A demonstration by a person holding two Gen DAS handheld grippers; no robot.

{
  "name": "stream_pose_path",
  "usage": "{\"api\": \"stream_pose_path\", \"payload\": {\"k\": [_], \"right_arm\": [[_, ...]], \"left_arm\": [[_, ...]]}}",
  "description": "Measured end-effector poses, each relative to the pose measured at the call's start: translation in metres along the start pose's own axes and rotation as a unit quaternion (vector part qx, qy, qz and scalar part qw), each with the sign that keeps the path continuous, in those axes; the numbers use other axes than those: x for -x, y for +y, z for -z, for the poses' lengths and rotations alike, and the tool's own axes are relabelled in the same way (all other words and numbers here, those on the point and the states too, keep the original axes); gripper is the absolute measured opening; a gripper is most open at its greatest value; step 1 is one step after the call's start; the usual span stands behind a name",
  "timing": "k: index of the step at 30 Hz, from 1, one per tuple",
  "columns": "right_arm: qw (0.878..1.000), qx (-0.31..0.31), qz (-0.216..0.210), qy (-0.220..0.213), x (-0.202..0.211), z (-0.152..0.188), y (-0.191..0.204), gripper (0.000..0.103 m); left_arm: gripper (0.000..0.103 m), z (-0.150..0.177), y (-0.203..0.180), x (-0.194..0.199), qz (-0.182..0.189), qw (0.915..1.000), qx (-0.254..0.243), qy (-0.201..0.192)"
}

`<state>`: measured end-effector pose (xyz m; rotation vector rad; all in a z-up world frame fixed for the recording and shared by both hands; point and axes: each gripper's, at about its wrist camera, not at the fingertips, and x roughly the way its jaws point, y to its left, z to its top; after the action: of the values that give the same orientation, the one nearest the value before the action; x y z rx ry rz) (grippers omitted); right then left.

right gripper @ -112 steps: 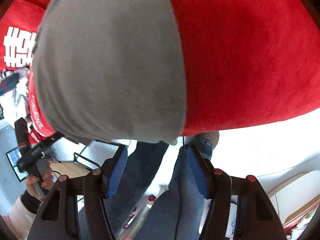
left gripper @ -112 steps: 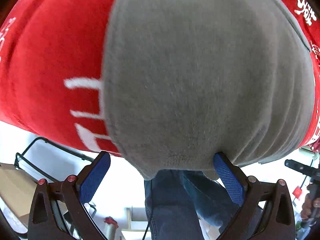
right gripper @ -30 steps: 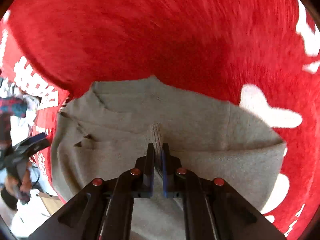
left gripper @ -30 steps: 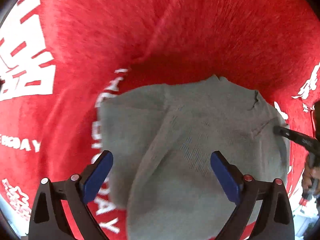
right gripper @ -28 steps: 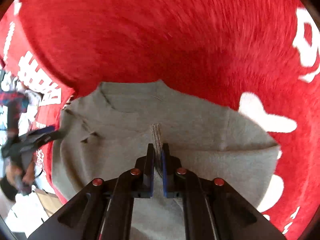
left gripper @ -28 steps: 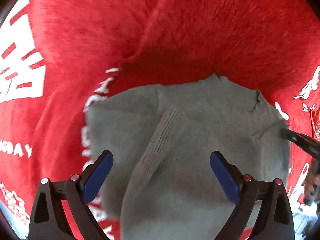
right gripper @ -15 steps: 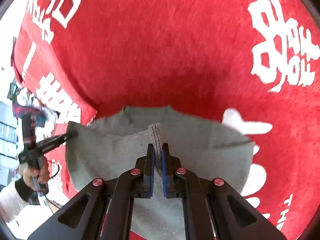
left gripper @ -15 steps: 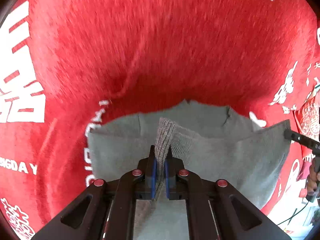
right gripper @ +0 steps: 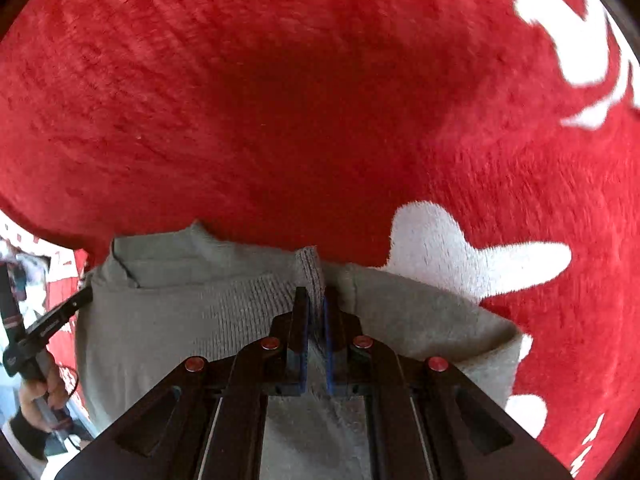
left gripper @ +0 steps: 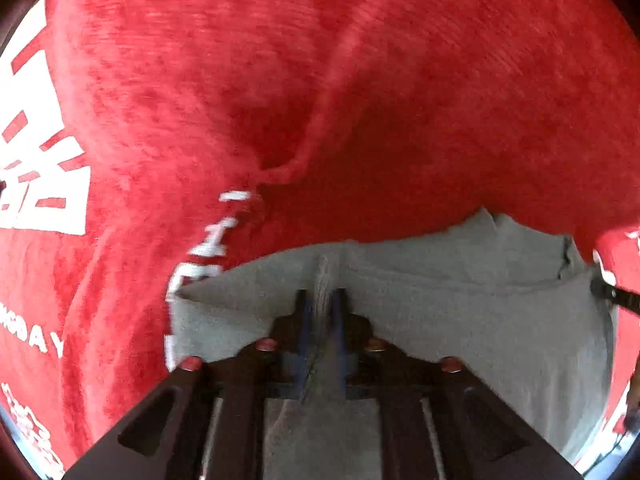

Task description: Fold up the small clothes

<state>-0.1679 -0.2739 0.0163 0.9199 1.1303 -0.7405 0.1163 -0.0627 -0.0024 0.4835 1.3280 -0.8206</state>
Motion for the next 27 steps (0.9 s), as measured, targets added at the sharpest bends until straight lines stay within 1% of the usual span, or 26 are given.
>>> {"api": "stream_pose_path", "payload": {"k": [1, 2, 3, 4, 5, 6, 8, 10, 12, 14, 16, 18, 19, 21, 22, 23, 24, 27], "right_arm": [[1.0, -0.004, 0.007, -0.002, 0.002, 0.0, 0.0, 0.007], [1.0, -0.008, 0.012, -0.002, 0.004, -0.001, 0.0, 0.007], [1.0, -0.015, 0.02, -0.002, 0.008, -0.001, 0.0, 0.007], [0.999, -0.017, 0.03, -0.004, 0.012, -0.001, 0.002, 0.008], [0.999, -0.017, 0.042, -0.009, 0.018, -0.001, 0.003, 0.014], [0.999, -0.014, 0.045, -0.017, 0.027, 0.001, 0.005, 0.014], [0.999, -0.007, 0.024, -0.021, 0.039, 0.008, 0.008, 0.014], [1.0, 0.009, 0.007, -0.018, 0.051, 0.023, 0.016, 0.014], [0.999, 0.03, -0.003, -0.01, 0.058, 0.045, 0.026, 0.014], [0.999, 0.044, -0.001, 0.001, 0.059, 0.066, 0.031, 0.014], [0.998, 0.054, 0.008, 0.022, 0.052, 0.091, 0.033, 0.014], [0.997, 0.054, 0.026, 0.048, 0.042, 0.116, 0.022, 0.014], [0.997, 0.051, 0.03, 0.053, 0.039, 0.123, 0.018, 0.013], [0.998, 0.051, 0.019, 0.033, 0.044, 0.135, 0.008, 0.011], [0.998, 0.053, 0.025, 0.033, 0.046, 0.137, 0.006, 0.011], [0.998, 0.051, 0.027, 0.032, 0.046, 0.138, 0.005, 0.011], [0.998, 0.045, 0.029, 0.032, 0.048, 0.139, 0.003, 0.011], [0.998, 0.032, 0.038, 0.034, 0.055, 0.145, -0.001, 0.011]], "left_arm": [[0.055, -0.001, 0.004, 0.003, -0.022, 0.9997, 0.006, -0.006], [0.063, -0.001, 0.008, 0.007, -0.04, 0.9991, 0.01, -0.013], [0.064, -0.001, 0.012, 0.012, -0.054, 0.9982, 0.014, -0.021], [0.064, -0.002, 0.019, 0.018, -0.06, 0.9978, 0.019, -0.021], [0.064, -0.001, 0.023, 0.023, -0.059, 0.9978, 0.023, -0.019], [0.064, 0.001, 0.027, 0.029, -0.055, 0.998, 0.026, -0.019], [0.064, 0.007, 0.029, 0.046, -0.044, 0.9986, 0.017, -0.024], [0.064, 0.018, 0.024, 0.059, -0.029, 0.9993, 0.003, -0.022], [0.064, 0.033, 0.016, 0.066, -0.011, 0.9998, -0.013, -0.014], [0.064, 0.048, 0.002, 0.062, -0.008, 0.9995, -0.03, -0.004], [0.064, 0.066, -0.003, 0.054, -0.022, 0.9989, -0.041, 0.01], [0.064, 0.085, -0.001, 0.043, -0.03, 0.9983, -0.038, 0.031], [0.064, 0.096, 0.004, 0.037, -0.033, 0.9982, -0.033, 0.037], [0.064, 0.112, 0.014, 0.036, -0.03, 0.9988, -0.028, 0.027], [0.064, 0.118, 0.018, 0.04, -0.032, 0.9988, -0.031, 0.021], [0.067, 0.122, 0.019, 0.042, -0.039, 0.9984, -0.036, 0.022], [0.072, 0.125, 0.022, 0.044, -0.042, 0.9981, -0.038, 0.023], [0.072, 0.133, 0.034, 0.049, -0.043, 0.998, -0.035, 0.031]]}}
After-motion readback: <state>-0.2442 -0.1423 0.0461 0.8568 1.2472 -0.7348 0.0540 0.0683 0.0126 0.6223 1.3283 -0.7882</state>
